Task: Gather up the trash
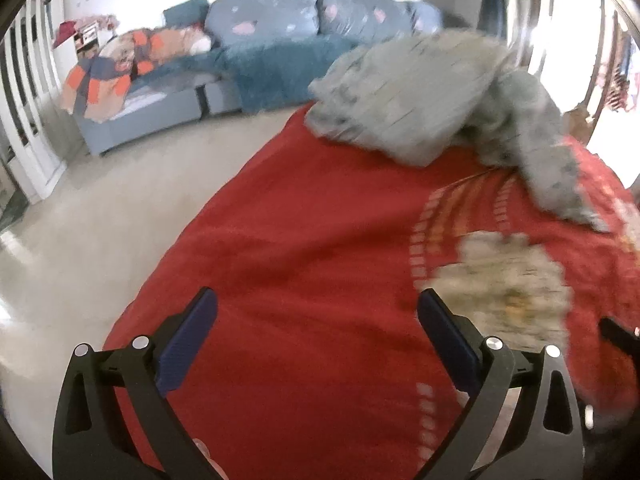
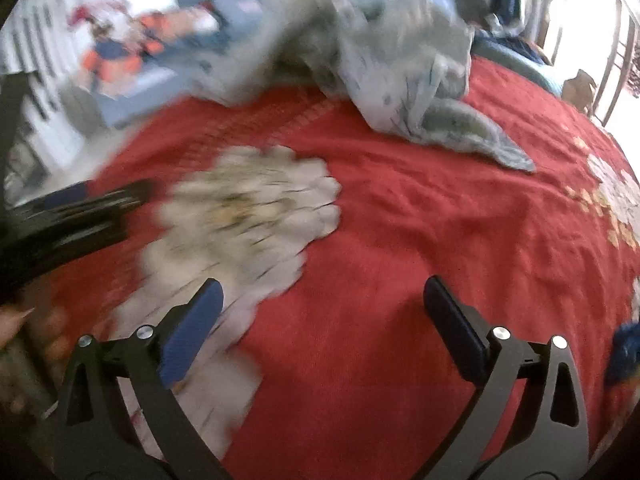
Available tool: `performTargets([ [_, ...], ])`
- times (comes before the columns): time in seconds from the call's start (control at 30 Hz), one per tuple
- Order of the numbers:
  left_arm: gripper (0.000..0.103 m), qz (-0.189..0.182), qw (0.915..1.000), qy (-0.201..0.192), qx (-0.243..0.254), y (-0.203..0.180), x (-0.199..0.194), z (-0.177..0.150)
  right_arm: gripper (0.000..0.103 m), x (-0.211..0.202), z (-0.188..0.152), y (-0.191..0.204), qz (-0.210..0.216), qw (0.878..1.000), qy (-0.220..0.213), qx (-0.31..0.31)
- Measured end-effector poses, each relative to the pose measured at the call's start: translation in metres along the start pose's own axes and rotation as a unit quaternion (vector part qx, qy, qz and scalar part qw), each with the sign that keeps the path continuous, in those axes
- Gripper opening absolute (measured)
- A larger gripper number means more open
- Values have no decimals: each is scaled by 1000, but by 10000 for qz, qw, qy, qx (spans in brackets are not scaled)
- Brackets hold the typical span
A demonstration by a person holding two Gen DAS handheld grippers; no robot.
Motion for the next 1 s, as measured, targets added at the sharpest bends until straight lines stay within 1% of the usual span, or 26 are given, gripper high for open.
performTargets([
  [0.03,97,-63,9999,-78,-19,-5,-9,-1,92,-20,-6,1,84,9997,-232,-63],
  [0.07,97,-122,9998,-146,-26,-10,-17,-1,92,-47,-13,2,256,9983,-517,-123],
  [0.13,97,-250,9990,-360,28,-25,-38,-4,92,-101,-25,-5,539,9933,-1023,-59],
  [0.17,97,-313,9984,-457,85,-35,-50,-5,92,-127,-31,-14,515,9899,-1322,5],
  [0.2,97,-401,9975,-569,141,-44,-62,-5,92,-150,-38,-24,412,9863,-1595,69],
  [0.23,97,-494,9963,-675,196,-53,-72,-5,92,-179,-46,-40,147,9808,-1937,168],
  [0.27,97,-599,9946,-801,268,-65,-86,-7,92,-198,-52,-54,-72,9758,-2168,274],
  [0.3,97,-726,9921,-949,375,-78,-99,-8,92,-217,-60,-69,-312,9690,-2409,457],
  [0.33,97,-805,9898,-1061,508,-92,-110,-9,92,-239,-71,-88,-572,9593,-2670,717],
  [0.4,97,-907,9866,-1180,674,-112,-125,-11,92,-260,-86,-113,-795,9496,-2862,1004],
  [0.43,97,-1022,9838,-1235,800,-125,-134,-13,92,-269,-95,-126,-907,9473,-2869,1103],
  [0.53,97,-1246,9792,-1283,960,-147,-149,-20,92,-284,-115,-157,-1164,9431,-2805,1354],
  [0.63,97,-1531,9726,-1317,1148,-167,-163,-31,92,-290,-125,-170,-1400,9388,-2794,1448],
  [0.67,97,-1602,9720,-1282,1147,-171,-165,-34,92,-288,-126,-173,-1454,9399,-2716,1475],
  [0.7,97,-1667,9721,-1215,1116,-172,-165,-36,92,-284,-125,-176,-1459,9412,-2625,1548],
  [0.73,97,-1727,9719,-1166,1093,-174,-167,-39,92,-279,-124,-179,-1377,9430,-2567,1610],
  [0.83,97,-1720,9717,-1186,1107,-175,-170,-42,92,-270,-127,-176,-1257,9450,-2494,1704],
  [0.9,97,-1703,9717,-1215,1096,-174,-172,-44,92,-263,-126,-170,-1214,9492,-2427,1595],
  [1.0,97,-1691,9722,-1227,1060,-172,-173,-45,92,-262,-128,-165,-1216,9519,-2396,1474],
])
Point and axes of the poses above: each gripper's, at about its wrist camera, not at the fingertips, and x roughly the way its jaws point, y to its left, z to its top, the point moved 3 cm from there along x, roughly the way its jaws point
